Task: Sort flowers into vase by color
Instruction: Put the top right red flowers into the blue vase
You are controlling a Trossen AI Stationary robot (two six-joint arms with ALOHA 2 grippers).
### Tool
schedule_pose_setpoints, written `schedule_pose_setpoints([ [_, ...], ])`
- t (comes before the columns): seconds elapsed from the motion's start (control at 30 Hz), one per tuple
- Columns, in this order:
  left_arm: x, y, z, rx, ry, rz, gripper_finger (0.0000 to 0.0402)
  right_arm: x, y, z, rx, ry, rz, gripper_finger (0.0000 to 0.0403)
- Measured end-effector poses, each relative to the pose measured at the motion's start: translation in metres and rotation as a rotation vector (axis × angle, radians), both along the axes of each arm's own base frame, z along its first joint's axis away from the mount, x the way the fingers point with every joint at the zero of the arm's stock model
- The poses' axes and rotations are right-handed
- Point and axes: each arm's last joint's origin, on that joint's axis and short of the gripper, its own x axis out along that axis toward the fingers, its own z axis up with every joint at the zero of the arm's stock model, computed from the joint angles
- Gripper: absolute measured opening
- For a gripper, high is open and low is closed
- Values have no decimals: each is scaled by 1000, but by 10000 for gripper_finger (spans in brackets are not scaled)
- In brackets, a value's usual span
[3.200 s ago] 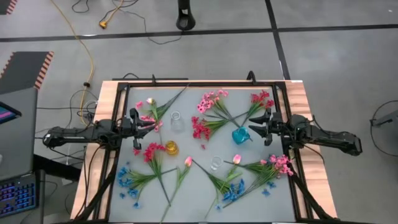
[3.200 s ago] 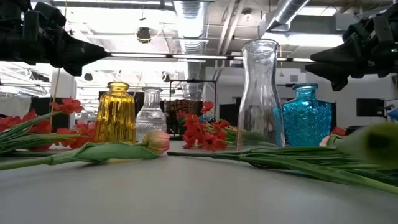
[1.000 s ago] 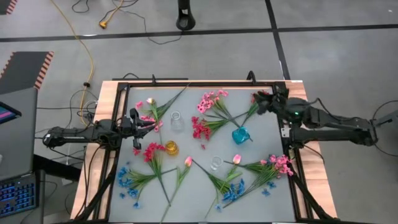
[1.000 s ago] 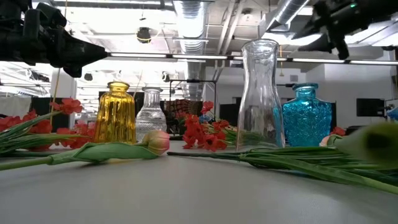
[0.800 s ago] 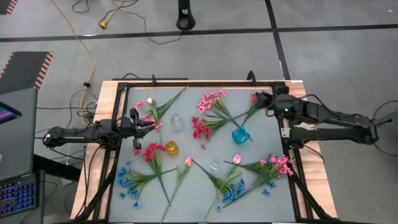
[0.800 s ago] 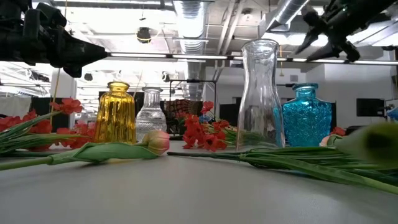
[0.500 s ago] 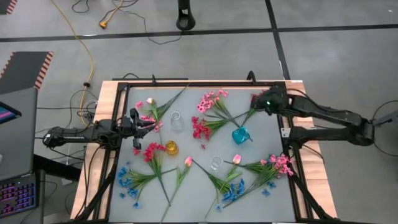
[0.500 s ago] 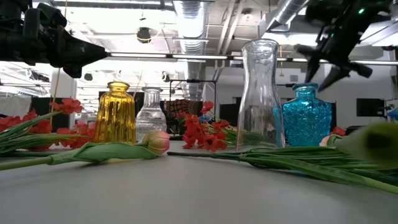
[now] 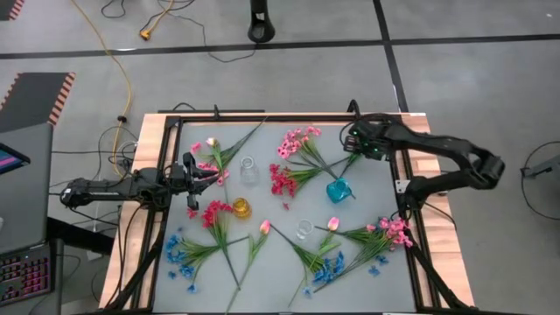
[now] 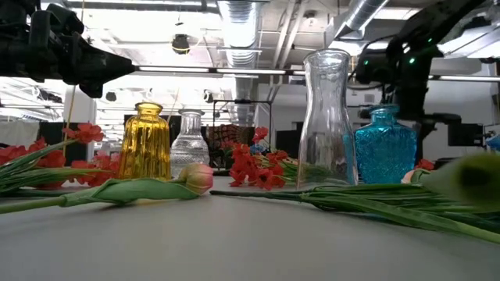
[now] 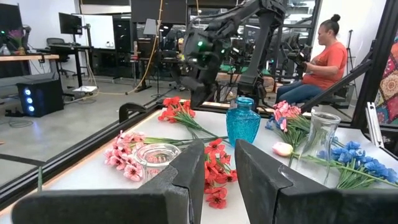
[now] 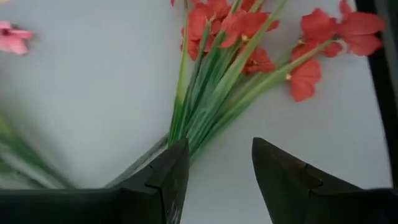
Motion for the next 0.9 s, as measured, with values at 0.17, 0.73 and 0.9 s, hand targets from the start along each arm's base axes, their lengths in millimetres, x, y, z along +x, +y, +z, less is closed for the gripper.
schedule_pose_setpoints([
  [0.17,0,0,0,0,0,0,77,11,-10,-16,28,-11,-2,202],
  [0.73,0,0,0,0,0,0,77,21,-25,-54,99,54,-48,147],
  [0.9,0,0,0,0,0,0,77,20,-24,-46,72,26,-46,69],
])
